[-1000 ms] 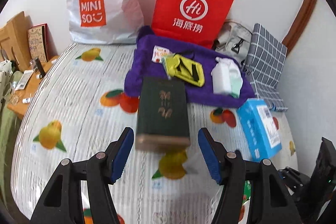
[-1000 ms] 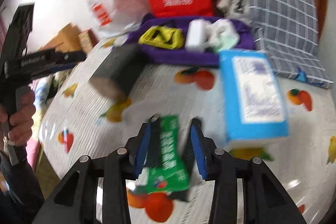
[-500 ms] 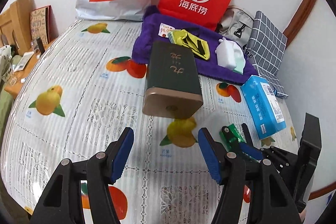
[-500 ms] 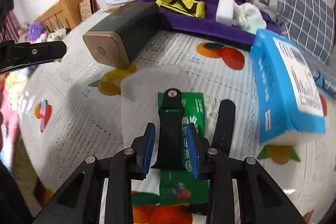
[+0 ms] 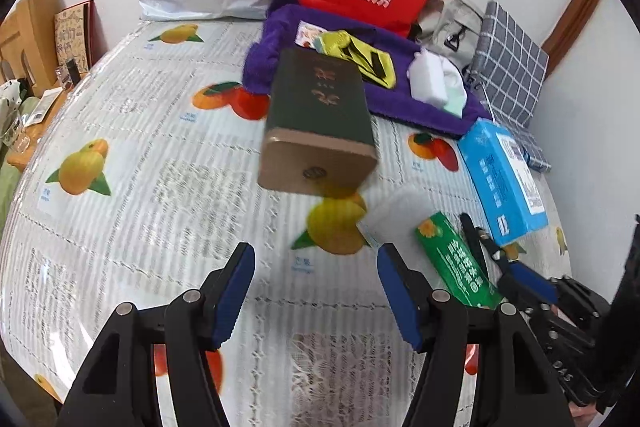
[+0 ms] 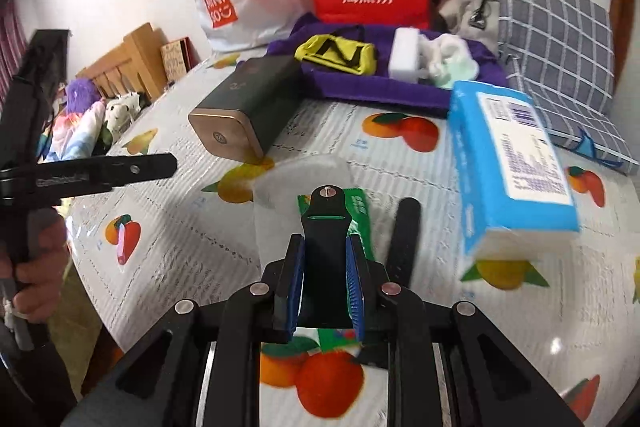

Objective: Organize soft objects
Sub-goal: 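Lift the black strap with the right gripper while the left gripper grasps the clear mesh bag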

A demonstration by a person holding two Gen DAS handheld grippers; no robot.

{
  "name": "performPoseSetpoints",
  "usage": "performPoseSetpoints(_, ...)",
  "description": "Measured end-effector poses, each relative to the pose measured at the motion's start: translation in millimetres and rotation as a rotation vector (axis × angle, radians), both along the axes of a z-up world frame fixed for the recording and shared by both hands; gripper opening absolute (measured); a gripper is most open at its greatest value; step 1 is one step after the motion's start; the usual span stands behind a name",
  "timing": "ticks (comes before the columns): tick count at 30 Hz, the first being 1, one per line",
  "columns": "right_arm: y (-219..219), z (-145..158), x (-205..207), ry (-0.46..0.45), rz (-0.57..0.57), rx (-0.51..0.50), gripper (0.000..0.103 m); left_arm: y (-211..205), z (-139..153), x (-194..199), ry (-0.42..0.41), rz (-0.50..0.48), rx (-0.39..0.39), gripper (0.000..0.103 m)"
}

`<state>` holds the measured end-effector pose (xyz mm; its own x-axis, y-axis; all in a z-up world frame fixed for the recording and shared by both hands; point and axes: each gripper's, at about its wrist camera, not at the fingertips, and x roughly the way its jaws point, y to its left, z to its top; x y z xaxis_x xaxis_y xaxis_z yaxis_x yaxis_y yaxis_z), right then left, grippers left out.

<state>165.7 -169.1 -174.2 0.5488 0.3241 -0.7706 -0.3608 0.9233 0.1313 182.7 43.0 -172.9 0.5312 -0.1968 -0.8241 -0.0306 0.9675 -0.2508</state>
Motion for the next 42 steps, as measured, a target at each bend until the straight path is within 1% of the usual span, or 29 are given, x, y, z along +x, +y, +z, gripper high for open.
performPoseSetpoints(4,-19.8,1.4,-14.3,-0.017,-0.029,0.006,0.021,-18.2,-7.2,1.9,0.025,-0.02,0.013,0.062)
performPoseSetpoints(8,-42.4,-4.1,-24.3,0.006,-0.07,0.045,0.021,-38.3,-12.5,2.8,0.041,-0.046,0.032,0.062)
performPoseSetpoints(12,-57.5,-8.7,-34.9,-0.006,-0.107,0.016,0.021,-53.4,-16.8,0.2,0.053,-0.069,0.059,0.062)
performPoseSetpoints(16,-74.9,-13.9,-41.2,-0.002,-0.138,0.026,0.021,-64.7,-20.2,0.0,0.061,-0.093,0.061,0.062)
performPoseSetpoints(19,-89.0,-18.5,-44.4,0.0,-0.169,0.026,0.021,-74.4,-24.1,0.7,0.058,-0.114,0.106,0.062)
performPoseSetpoints(22,-102.0,-24.5,-45.5,0.007,-0.202,0.018,0.021,-86.6,-35.0,1.9,0.083,-0.156,0.154,0.066)
performPoseSetpoints(23,-105.7,-26.5,-45.6,0.011,-0.211,0.02,0.021,-92.0,-39.7,2.1,0.09,-0.176,0.173,0.066)
performPoseSetpoints(25,-113.5,-31.1,-45.0,0.021,-0.226,0.025,0.021,-97.6,-41.2,1.2,0.068,-0.192,0.194,0.067)
performPoseSetpoints(27,-117.9,-34.8,-43.8,0.028,-0.238,0.023,0.021,-99.4,-39.9,1.7,0.057,-0.21,0.18,0.07)
performPoseSetpoints(28,-121.0,-37.4,-42.8,0.035,-0.244,0.024,0.021,-100.4,-39.7,3.3,0.057,-0.218,0.171,0.075)
performPoseSetpoints(29,-122.5,-38.9,-42.2,0.038,-0.246,0.025,0.021,-102.5,-40.6,6.2,0.057,-0.224,0.178,0.078)
performPoseSetpoints(30,-124.4,-41.0,-41.4,0.042,-0.25,0.027,0.021,-104.9,-41.7,8.4,0.057,-0.225,0.196,0.078)
performPoseSetpoints(31,-126.2,-43.3,-39.8,0.048,-0.255,0.028,0.021,-108.6,-43.6,10.8,0.05,-0.229,0.23,0.079)
performPoseSetpoints(34,-128.9,-48.0,-37.0,0.057,-0.262,0.033,0.021,-117.1,-47.3,15.3,0.03,-0.241,0.297,0.087)
performPoseSetpoints(37,-129.7,-51.9,-35.7,0.065,-0.26,0.029,0.021,-115.3,-47.4,18.3,0.019,-0.245,0.272,0.087)
performPoseSetpoints(39,-130.7,-53.1,-35.5,0.064,-0.264,0.036,0.021,-116.2,-47.8,19.0,0.009,-0.255,0.275,0.086)
performPoseSetpoints(40,-131.1,-53.3,-34.9,0.064,-0.265,0.038,0.021,-116.7,-47.8,18.9,0.002,-0.259,0.273,0.085)
performPoseSetpoints(42,-130.8,-53.7,-33.5,0.064,-0.266,0.036,0.021,-117.5,-47.6,18.5,-0.016,-0.266,0.264,0.076)
